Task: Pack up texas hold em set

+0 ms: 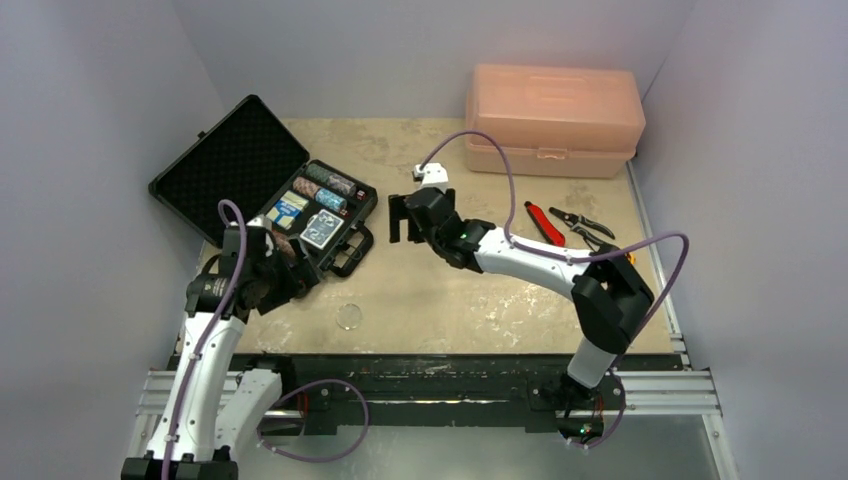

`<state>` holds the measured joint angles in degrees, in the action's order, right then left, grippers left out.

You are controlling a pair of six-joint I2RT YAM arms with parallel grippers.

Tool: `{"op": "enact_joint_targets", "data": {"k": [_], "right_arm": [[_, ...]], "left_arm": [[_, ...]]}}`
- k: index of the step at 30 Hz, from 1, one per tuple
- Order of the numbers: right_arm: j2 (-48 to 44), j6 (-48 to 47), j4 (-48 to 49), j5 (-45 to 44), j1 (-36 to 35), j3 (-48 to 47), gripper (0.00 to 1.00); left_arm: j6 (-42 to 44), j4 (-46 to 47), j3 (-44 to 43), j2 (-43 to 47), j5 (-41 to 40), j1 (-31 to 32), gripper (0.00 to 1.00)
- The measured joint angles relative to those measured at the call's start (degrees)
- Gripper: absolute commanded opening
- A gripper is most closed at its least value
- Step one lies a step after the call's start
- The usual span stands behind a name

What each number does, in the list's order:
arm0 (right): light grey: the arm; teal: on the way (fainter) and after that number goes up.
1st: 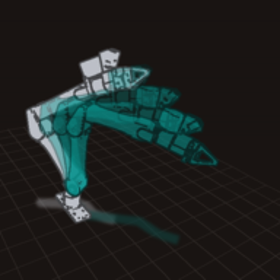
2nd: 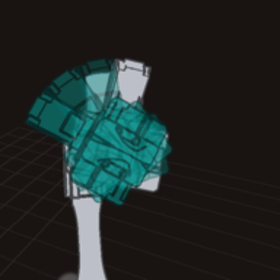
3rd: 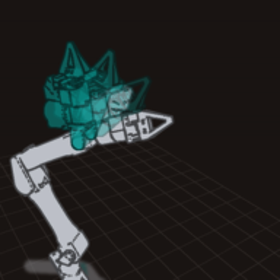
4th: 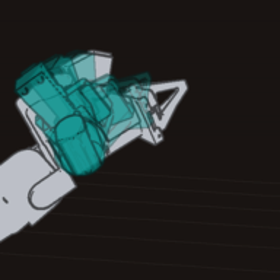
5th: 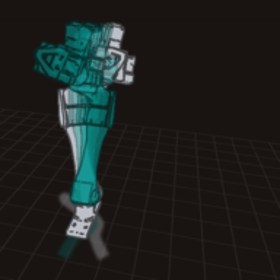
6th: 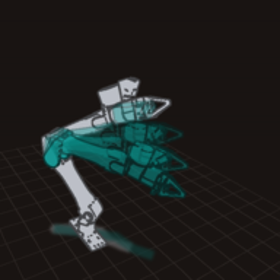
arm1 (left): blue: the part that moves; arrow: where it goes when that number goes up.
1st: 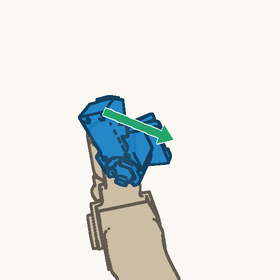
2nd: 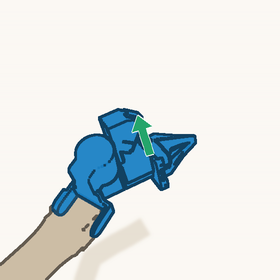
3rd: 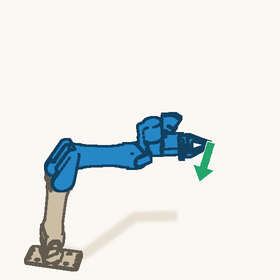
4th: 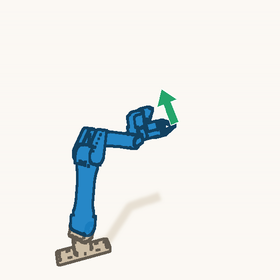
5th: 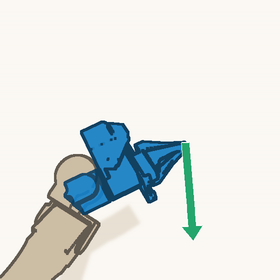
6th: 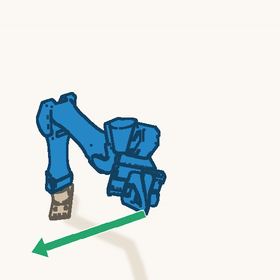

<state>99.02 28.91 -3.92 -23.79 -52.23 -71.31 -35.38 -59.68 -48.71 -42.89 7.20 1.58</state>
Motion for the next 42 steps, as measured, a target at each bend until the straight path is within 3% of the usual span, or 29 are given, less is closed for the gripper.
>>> {"op": "enact_joint_targets", "data": {"k": [9, 15, 21, 34, 42], "right_arm": [[-6.4, 1.6, 2.5, -2.9, 4.0, 7.4, 0.99], [-6.8, 1.5, 4.0, -3.0, 3.8, 8.5, 0.99], [-6.8, 1.5, 4.8, -4.1, 4.0, 8.7, 0.99], [-6.7, 2.5, 4.4, -5.5, 9.3, 8.7, 0.99], [-6.7, 2.6, 4.3, -5.7, 10.1, 9.0, 0.99]], "left_arm": [[-7.2, 0.2, 4.4, 0.6, -6.7, 10.4, 1.00], [-11.2, 0.4, 4.8, -0.5, -9.2, 7.7, 0.98], [-11.6, 1.6, 5.9, -2.6, -7.4, 7.3, 0.90], [-15.3, 2.0, 9.3, -9.8, -9.3, 20.0, 0.82], [-17.1, 8.0, 10.4, -16.5, -9.6, 25.1, 0.79]]}}
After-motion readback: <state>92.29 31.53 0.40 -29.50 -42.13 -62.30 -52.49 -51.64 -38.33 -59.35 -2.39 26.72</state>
